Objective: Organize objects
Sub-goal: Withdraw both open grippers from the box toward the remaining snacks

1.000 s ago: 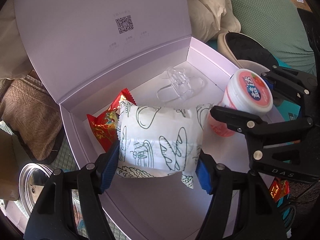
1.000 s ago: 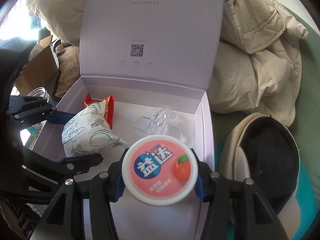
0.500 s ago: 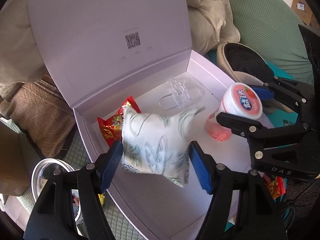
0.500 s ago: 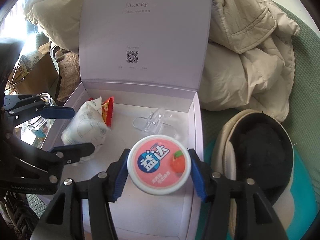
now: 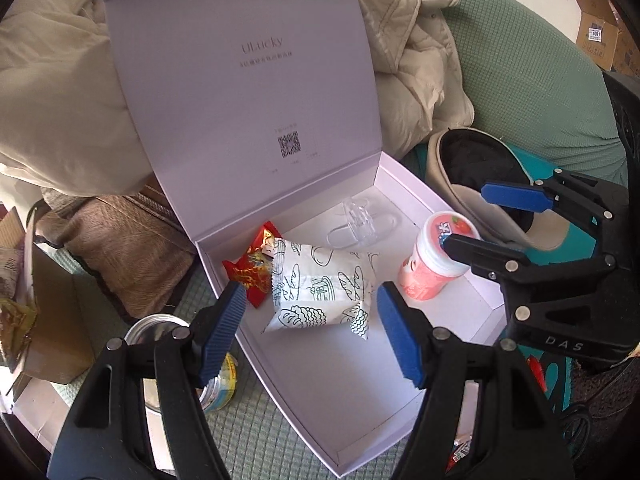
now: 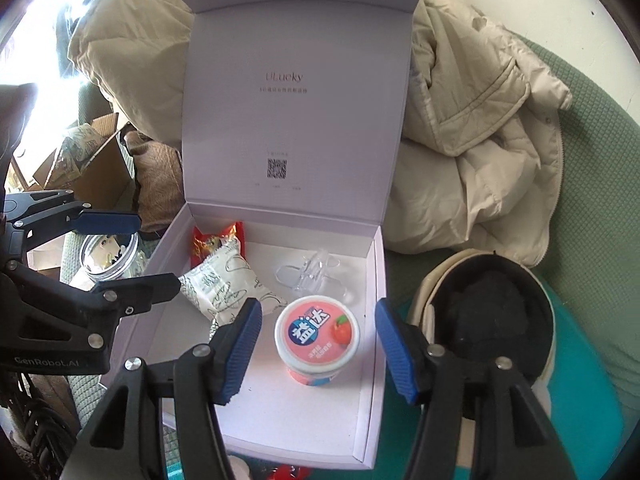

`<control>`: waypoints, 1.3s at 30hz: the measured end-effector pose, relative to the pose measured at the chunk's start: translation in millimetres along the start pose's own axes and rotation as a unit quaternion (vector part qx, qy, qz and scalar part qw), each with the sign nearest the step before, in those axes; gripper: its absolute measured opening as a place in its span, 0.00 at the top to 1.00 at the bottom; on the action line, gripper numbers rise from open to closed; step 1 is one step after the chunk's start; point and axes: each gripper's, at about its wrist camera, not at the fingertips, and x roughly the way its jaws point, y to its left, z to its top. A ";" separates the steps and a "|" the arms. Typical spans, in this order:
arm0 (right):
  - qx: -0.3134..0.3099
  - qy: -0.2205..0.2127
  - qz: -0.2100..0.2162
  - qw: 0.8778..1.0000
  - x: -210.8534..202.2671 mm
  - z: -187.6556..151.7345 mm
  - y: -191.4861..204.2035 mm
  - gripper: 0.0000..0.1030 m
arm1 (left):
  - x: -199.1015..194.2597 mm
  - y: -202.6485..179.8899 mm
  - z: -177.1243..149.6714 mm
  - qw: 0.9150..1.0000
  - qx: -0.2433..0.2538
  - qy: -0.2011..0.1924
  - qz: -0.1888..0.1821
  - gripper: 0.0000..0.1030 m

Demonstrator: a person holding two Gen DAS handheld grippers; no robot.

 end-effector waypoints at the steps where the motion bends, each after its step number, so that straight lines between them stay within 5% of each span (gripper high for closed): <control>1: 0.001 -0.003 0.000 1.000 -3.2 0.8 0.4 0.42 | -4.1 0.2 0.6 1.000 0.000 -0.004 0.002 0.35; 16: 0.010 -0.055 -0.018 0.998 -72.8 -0.5 0.0 0.38 | -71.1 -14.8 -0.9 0.998 -0.009 -0.056 0.015 0.35; 39: 0.030 -0.075 -0.037 0.996 -153.0 -68.7 6.9 0.35 | -145.0 -75.2 -50.3 0.995 0.030 -0.095 0.013 0.28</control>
